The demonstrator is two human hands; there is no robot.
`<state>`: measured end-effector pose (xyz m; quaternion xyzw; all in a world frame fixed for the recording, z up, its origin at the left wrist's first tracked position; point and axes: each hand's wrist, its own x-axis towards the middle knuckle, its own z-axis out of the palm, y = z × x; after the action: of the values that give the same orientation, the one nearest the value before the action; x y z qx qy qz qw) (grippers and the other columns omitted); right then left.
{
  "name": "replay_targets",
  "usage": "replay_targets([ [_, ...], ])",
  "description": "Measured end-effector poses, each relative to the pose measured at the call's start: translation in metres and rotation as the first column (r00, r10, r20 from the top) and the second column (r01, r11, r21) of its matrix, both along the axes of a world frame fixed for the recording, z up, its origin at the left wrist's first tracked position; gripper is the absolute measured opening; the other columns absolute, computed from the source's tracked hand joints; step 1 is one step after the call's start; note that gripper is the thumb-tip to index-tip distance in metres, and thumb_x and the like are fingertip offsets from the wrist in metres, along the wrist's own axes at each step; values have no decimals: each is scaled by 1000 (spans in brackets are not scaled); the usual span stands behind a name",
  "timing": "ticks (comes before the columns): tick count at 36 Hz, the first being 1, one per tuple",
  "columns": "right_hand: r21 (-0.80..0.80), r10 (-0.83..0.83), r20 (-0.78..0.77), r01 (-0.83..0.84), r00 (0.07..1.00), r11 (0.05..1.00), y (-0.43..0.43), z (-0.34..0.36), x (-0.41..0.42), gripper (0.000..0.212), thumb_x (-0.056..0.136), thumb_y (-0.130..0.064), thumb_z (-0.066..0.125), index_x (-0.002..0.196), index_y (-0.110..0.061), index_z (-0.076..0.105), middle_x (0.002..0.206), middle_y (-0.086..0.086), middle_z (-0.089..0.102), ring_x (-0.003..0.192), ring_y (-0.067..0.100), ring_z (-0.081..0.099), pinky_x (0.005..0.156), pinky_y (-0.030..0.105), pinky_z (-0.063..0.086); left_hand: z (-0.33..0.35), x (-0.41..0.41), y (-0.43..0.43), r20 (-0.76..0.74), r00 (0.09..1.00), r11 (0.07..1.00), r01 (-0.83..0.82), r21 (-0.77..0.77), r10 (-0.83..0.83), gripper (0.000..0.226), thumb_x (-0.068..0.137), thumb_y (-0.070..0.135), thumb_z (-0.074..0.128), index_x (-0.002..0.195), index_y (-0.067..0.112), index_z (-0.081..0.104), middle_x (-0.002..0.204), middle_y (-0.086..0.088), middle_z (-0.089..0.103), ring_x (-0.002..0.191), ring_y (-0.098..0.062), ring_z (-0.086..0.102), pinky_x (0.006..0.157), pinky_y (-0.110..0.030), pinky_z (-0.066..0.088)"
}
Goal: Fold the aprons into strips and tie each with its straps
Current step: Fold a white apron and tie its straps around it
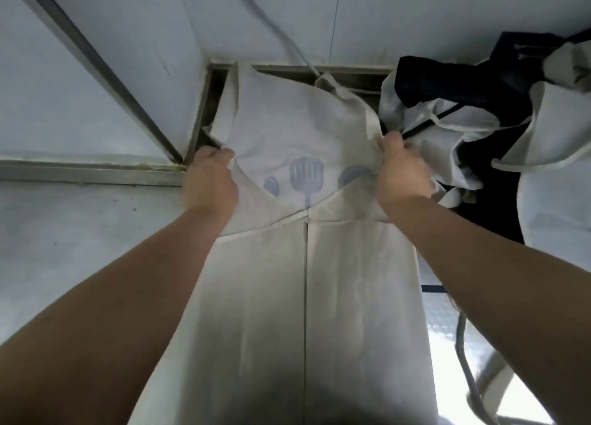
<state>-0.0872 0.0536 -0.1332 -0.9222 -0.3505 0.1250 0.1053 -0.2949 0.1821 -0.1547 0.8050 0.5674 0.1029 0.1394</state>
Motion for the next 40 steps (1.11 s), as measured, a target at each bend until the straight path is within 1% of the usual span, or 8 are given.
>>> replay_targets([
  [9, -36, 172, -2, -172, 985, 985, 15, -21, 19, 27, 90, -11, 48, 113, -2, 59, 121, 23, 51, 115, 37, 47, 94, 37, 39, -9, 27, 42, -344, 921, 983, 174, -58, -183, 46, 91, 4, 43, 137, 6, 40, 143, -21, 31, 123, -41, 40, 104, -45, 35],
  [13, 1, 259, -12, -259, 966, 966, -3, -19, -7, 36, 93, -24, 46, 124, -8, 55, 136, 14, 40, 128, 33, 30, 108, 36, 24, -3, 17, 10, -220, 957, 982, 189, -10, -187, 54, 91, 11, 47, 144, 18, 36, 153, -17, 16, 132, -39, 24, 107, -45, 26],
  [18, -179, 414, -70, -420, 908, 890, -22, -12, -31, 36, 93, -38, 46, 118, -16, 57, 119, 11, 47, 113, 31, 44, 90, 33, 36, -5, -3, -31, 58, 905, 900, 426, -92, -422, 48, 88, 32, 61, 134, 22, 53, 138, -7, 41, 125, -26, 43, 100, -38, 41],
  [21, -238, 375, -8, -366, 927, 900, -28, -11, -34, 28, 99, -26, 41, 117, -17, 59, 114, 10, 47, 108, 31, 49, 74, 31, 35, -9, -17, -38, -46, 905, 887, 403, -225, -422, 44, 89, 36, 60, 131, 23, 54, 130, -5, 44, 116, -23, 50, 92, -36, 45],
  [25, -325, 287, 54, -255, 956, 911, -30, -8, -29, 28, 98, -20, 38, 117, -19, 59, 113, 8, 55, 105, 30, 54, 71, 32, 35, -4, -28, -30, -169, 922, 935, 332, -121, -349, 15, 95, 18, 48, 106, 14, 59, 109, -12, 52, 95, -35, 56, 72, -38, 43],
  [30, -351, 239, 158, -172, 958, 921, -34, -3, -26, 32, 94, -8, 36, 122, -14, 51, 115, 13, 57, 107, 33, 54, 71, 33, 33, 5, -19, -30, -403, 860, 943, 331, -25, -312, 32, 90, -3, 42, 121, 6, 42, 119, -16, 41, 99, -37, 56, 64, -39, 36],
  [36, -300, 103, 100, -69, 990, 952, -46, -9, -28, 44, 88, 3, 41, 131, -8, 42, 124, 18, 51, 113, 37, 51, 75, 38, 36, -10, -29, -38, -250, 914, 947, 318, -46, -319, 41, 93, 5, 42, 133, 12, 41, 134, -12, 38, 120, -32, 39, 89, -42, 40],
  [40, -247, 91, 92, -66, 992, 967, -62, -18, -31, 72, 85, 0, 46, 148, -11, 11, 146, 18, 27, 131, 35, 34, 107, 37, 28, -16, -47, -48, -156, 946, 958, 271, -98, -284, 53, 99, 31, 37, 148, 18, 23, 157, -8, 13, 141, -29, 18, 112, -43, 22],
])
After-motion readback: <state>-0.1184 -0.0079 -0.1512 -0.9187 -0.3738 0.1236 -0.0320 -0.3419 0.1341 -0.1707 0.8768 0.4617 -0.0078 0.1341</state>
